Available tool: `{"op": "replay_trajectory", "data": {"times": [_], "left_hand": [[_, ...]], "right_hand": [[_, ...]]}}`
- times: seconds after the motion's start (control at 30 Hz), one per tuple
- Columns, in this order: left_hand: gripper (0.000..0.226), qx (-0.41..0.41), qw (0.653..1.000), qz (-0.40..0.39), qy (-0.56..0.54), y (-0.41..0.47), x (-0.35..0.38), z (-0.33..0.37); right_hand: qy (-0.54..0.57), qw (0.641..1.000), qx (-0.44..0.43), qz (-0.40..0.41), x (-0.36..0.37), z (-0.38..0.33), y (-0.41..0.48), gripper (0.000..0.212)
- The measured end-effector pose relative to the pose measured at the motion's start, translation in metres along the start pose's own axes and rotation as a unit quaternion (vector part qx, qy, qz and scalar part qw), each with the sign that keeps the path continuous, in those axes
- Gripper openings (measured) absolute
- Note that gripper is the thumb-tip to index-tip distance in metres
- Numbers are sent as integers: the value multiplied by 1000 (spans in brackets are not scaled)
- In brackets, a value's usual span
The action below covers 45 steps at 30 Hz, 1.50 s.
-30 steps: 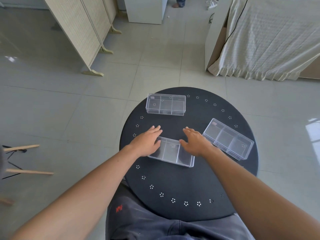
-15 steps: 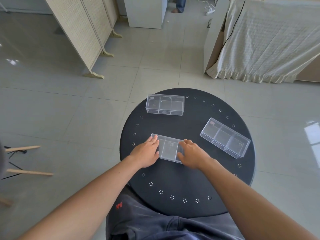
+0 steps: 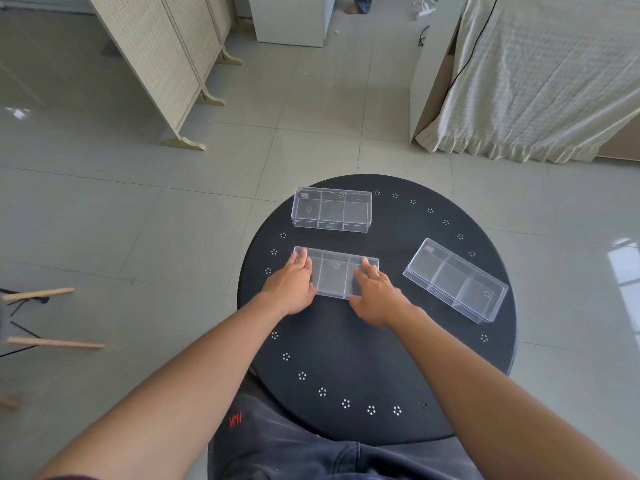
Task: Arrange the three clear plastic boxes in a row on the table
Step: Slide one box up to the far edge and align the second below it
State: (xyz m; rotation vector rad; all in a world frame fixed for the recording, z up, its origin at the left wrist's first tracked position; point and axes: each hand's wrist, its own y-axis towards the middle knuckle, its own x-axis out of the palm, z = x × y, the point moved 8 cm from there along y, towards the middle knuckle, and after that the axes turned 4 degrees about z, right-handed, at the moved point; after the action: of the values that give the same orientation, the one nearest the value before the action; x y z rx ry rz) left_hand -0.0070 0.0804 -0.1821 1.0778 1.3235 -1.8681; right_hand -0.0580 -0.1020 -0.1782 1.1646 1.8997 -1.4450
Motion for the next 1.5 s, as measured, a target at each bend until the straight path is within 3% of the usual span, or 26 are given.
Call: {"op": "replay_trajectory", "data": {"times": [0.13,0.63,1.5], "left_hand": [[68,-11,1000,-3,-10,16,-6,-8],[68,-10,999,8,-52,40,-20,-31],[72,-13,997,-31,-69,40,-21,-22]], "right_hand": [[1,1000,-2,6,-5,-4,18,74],[-5,1000,-9,-6,-18,-8,49,78],[-3,1000,-19,21,-27,-3,55,72]]}}
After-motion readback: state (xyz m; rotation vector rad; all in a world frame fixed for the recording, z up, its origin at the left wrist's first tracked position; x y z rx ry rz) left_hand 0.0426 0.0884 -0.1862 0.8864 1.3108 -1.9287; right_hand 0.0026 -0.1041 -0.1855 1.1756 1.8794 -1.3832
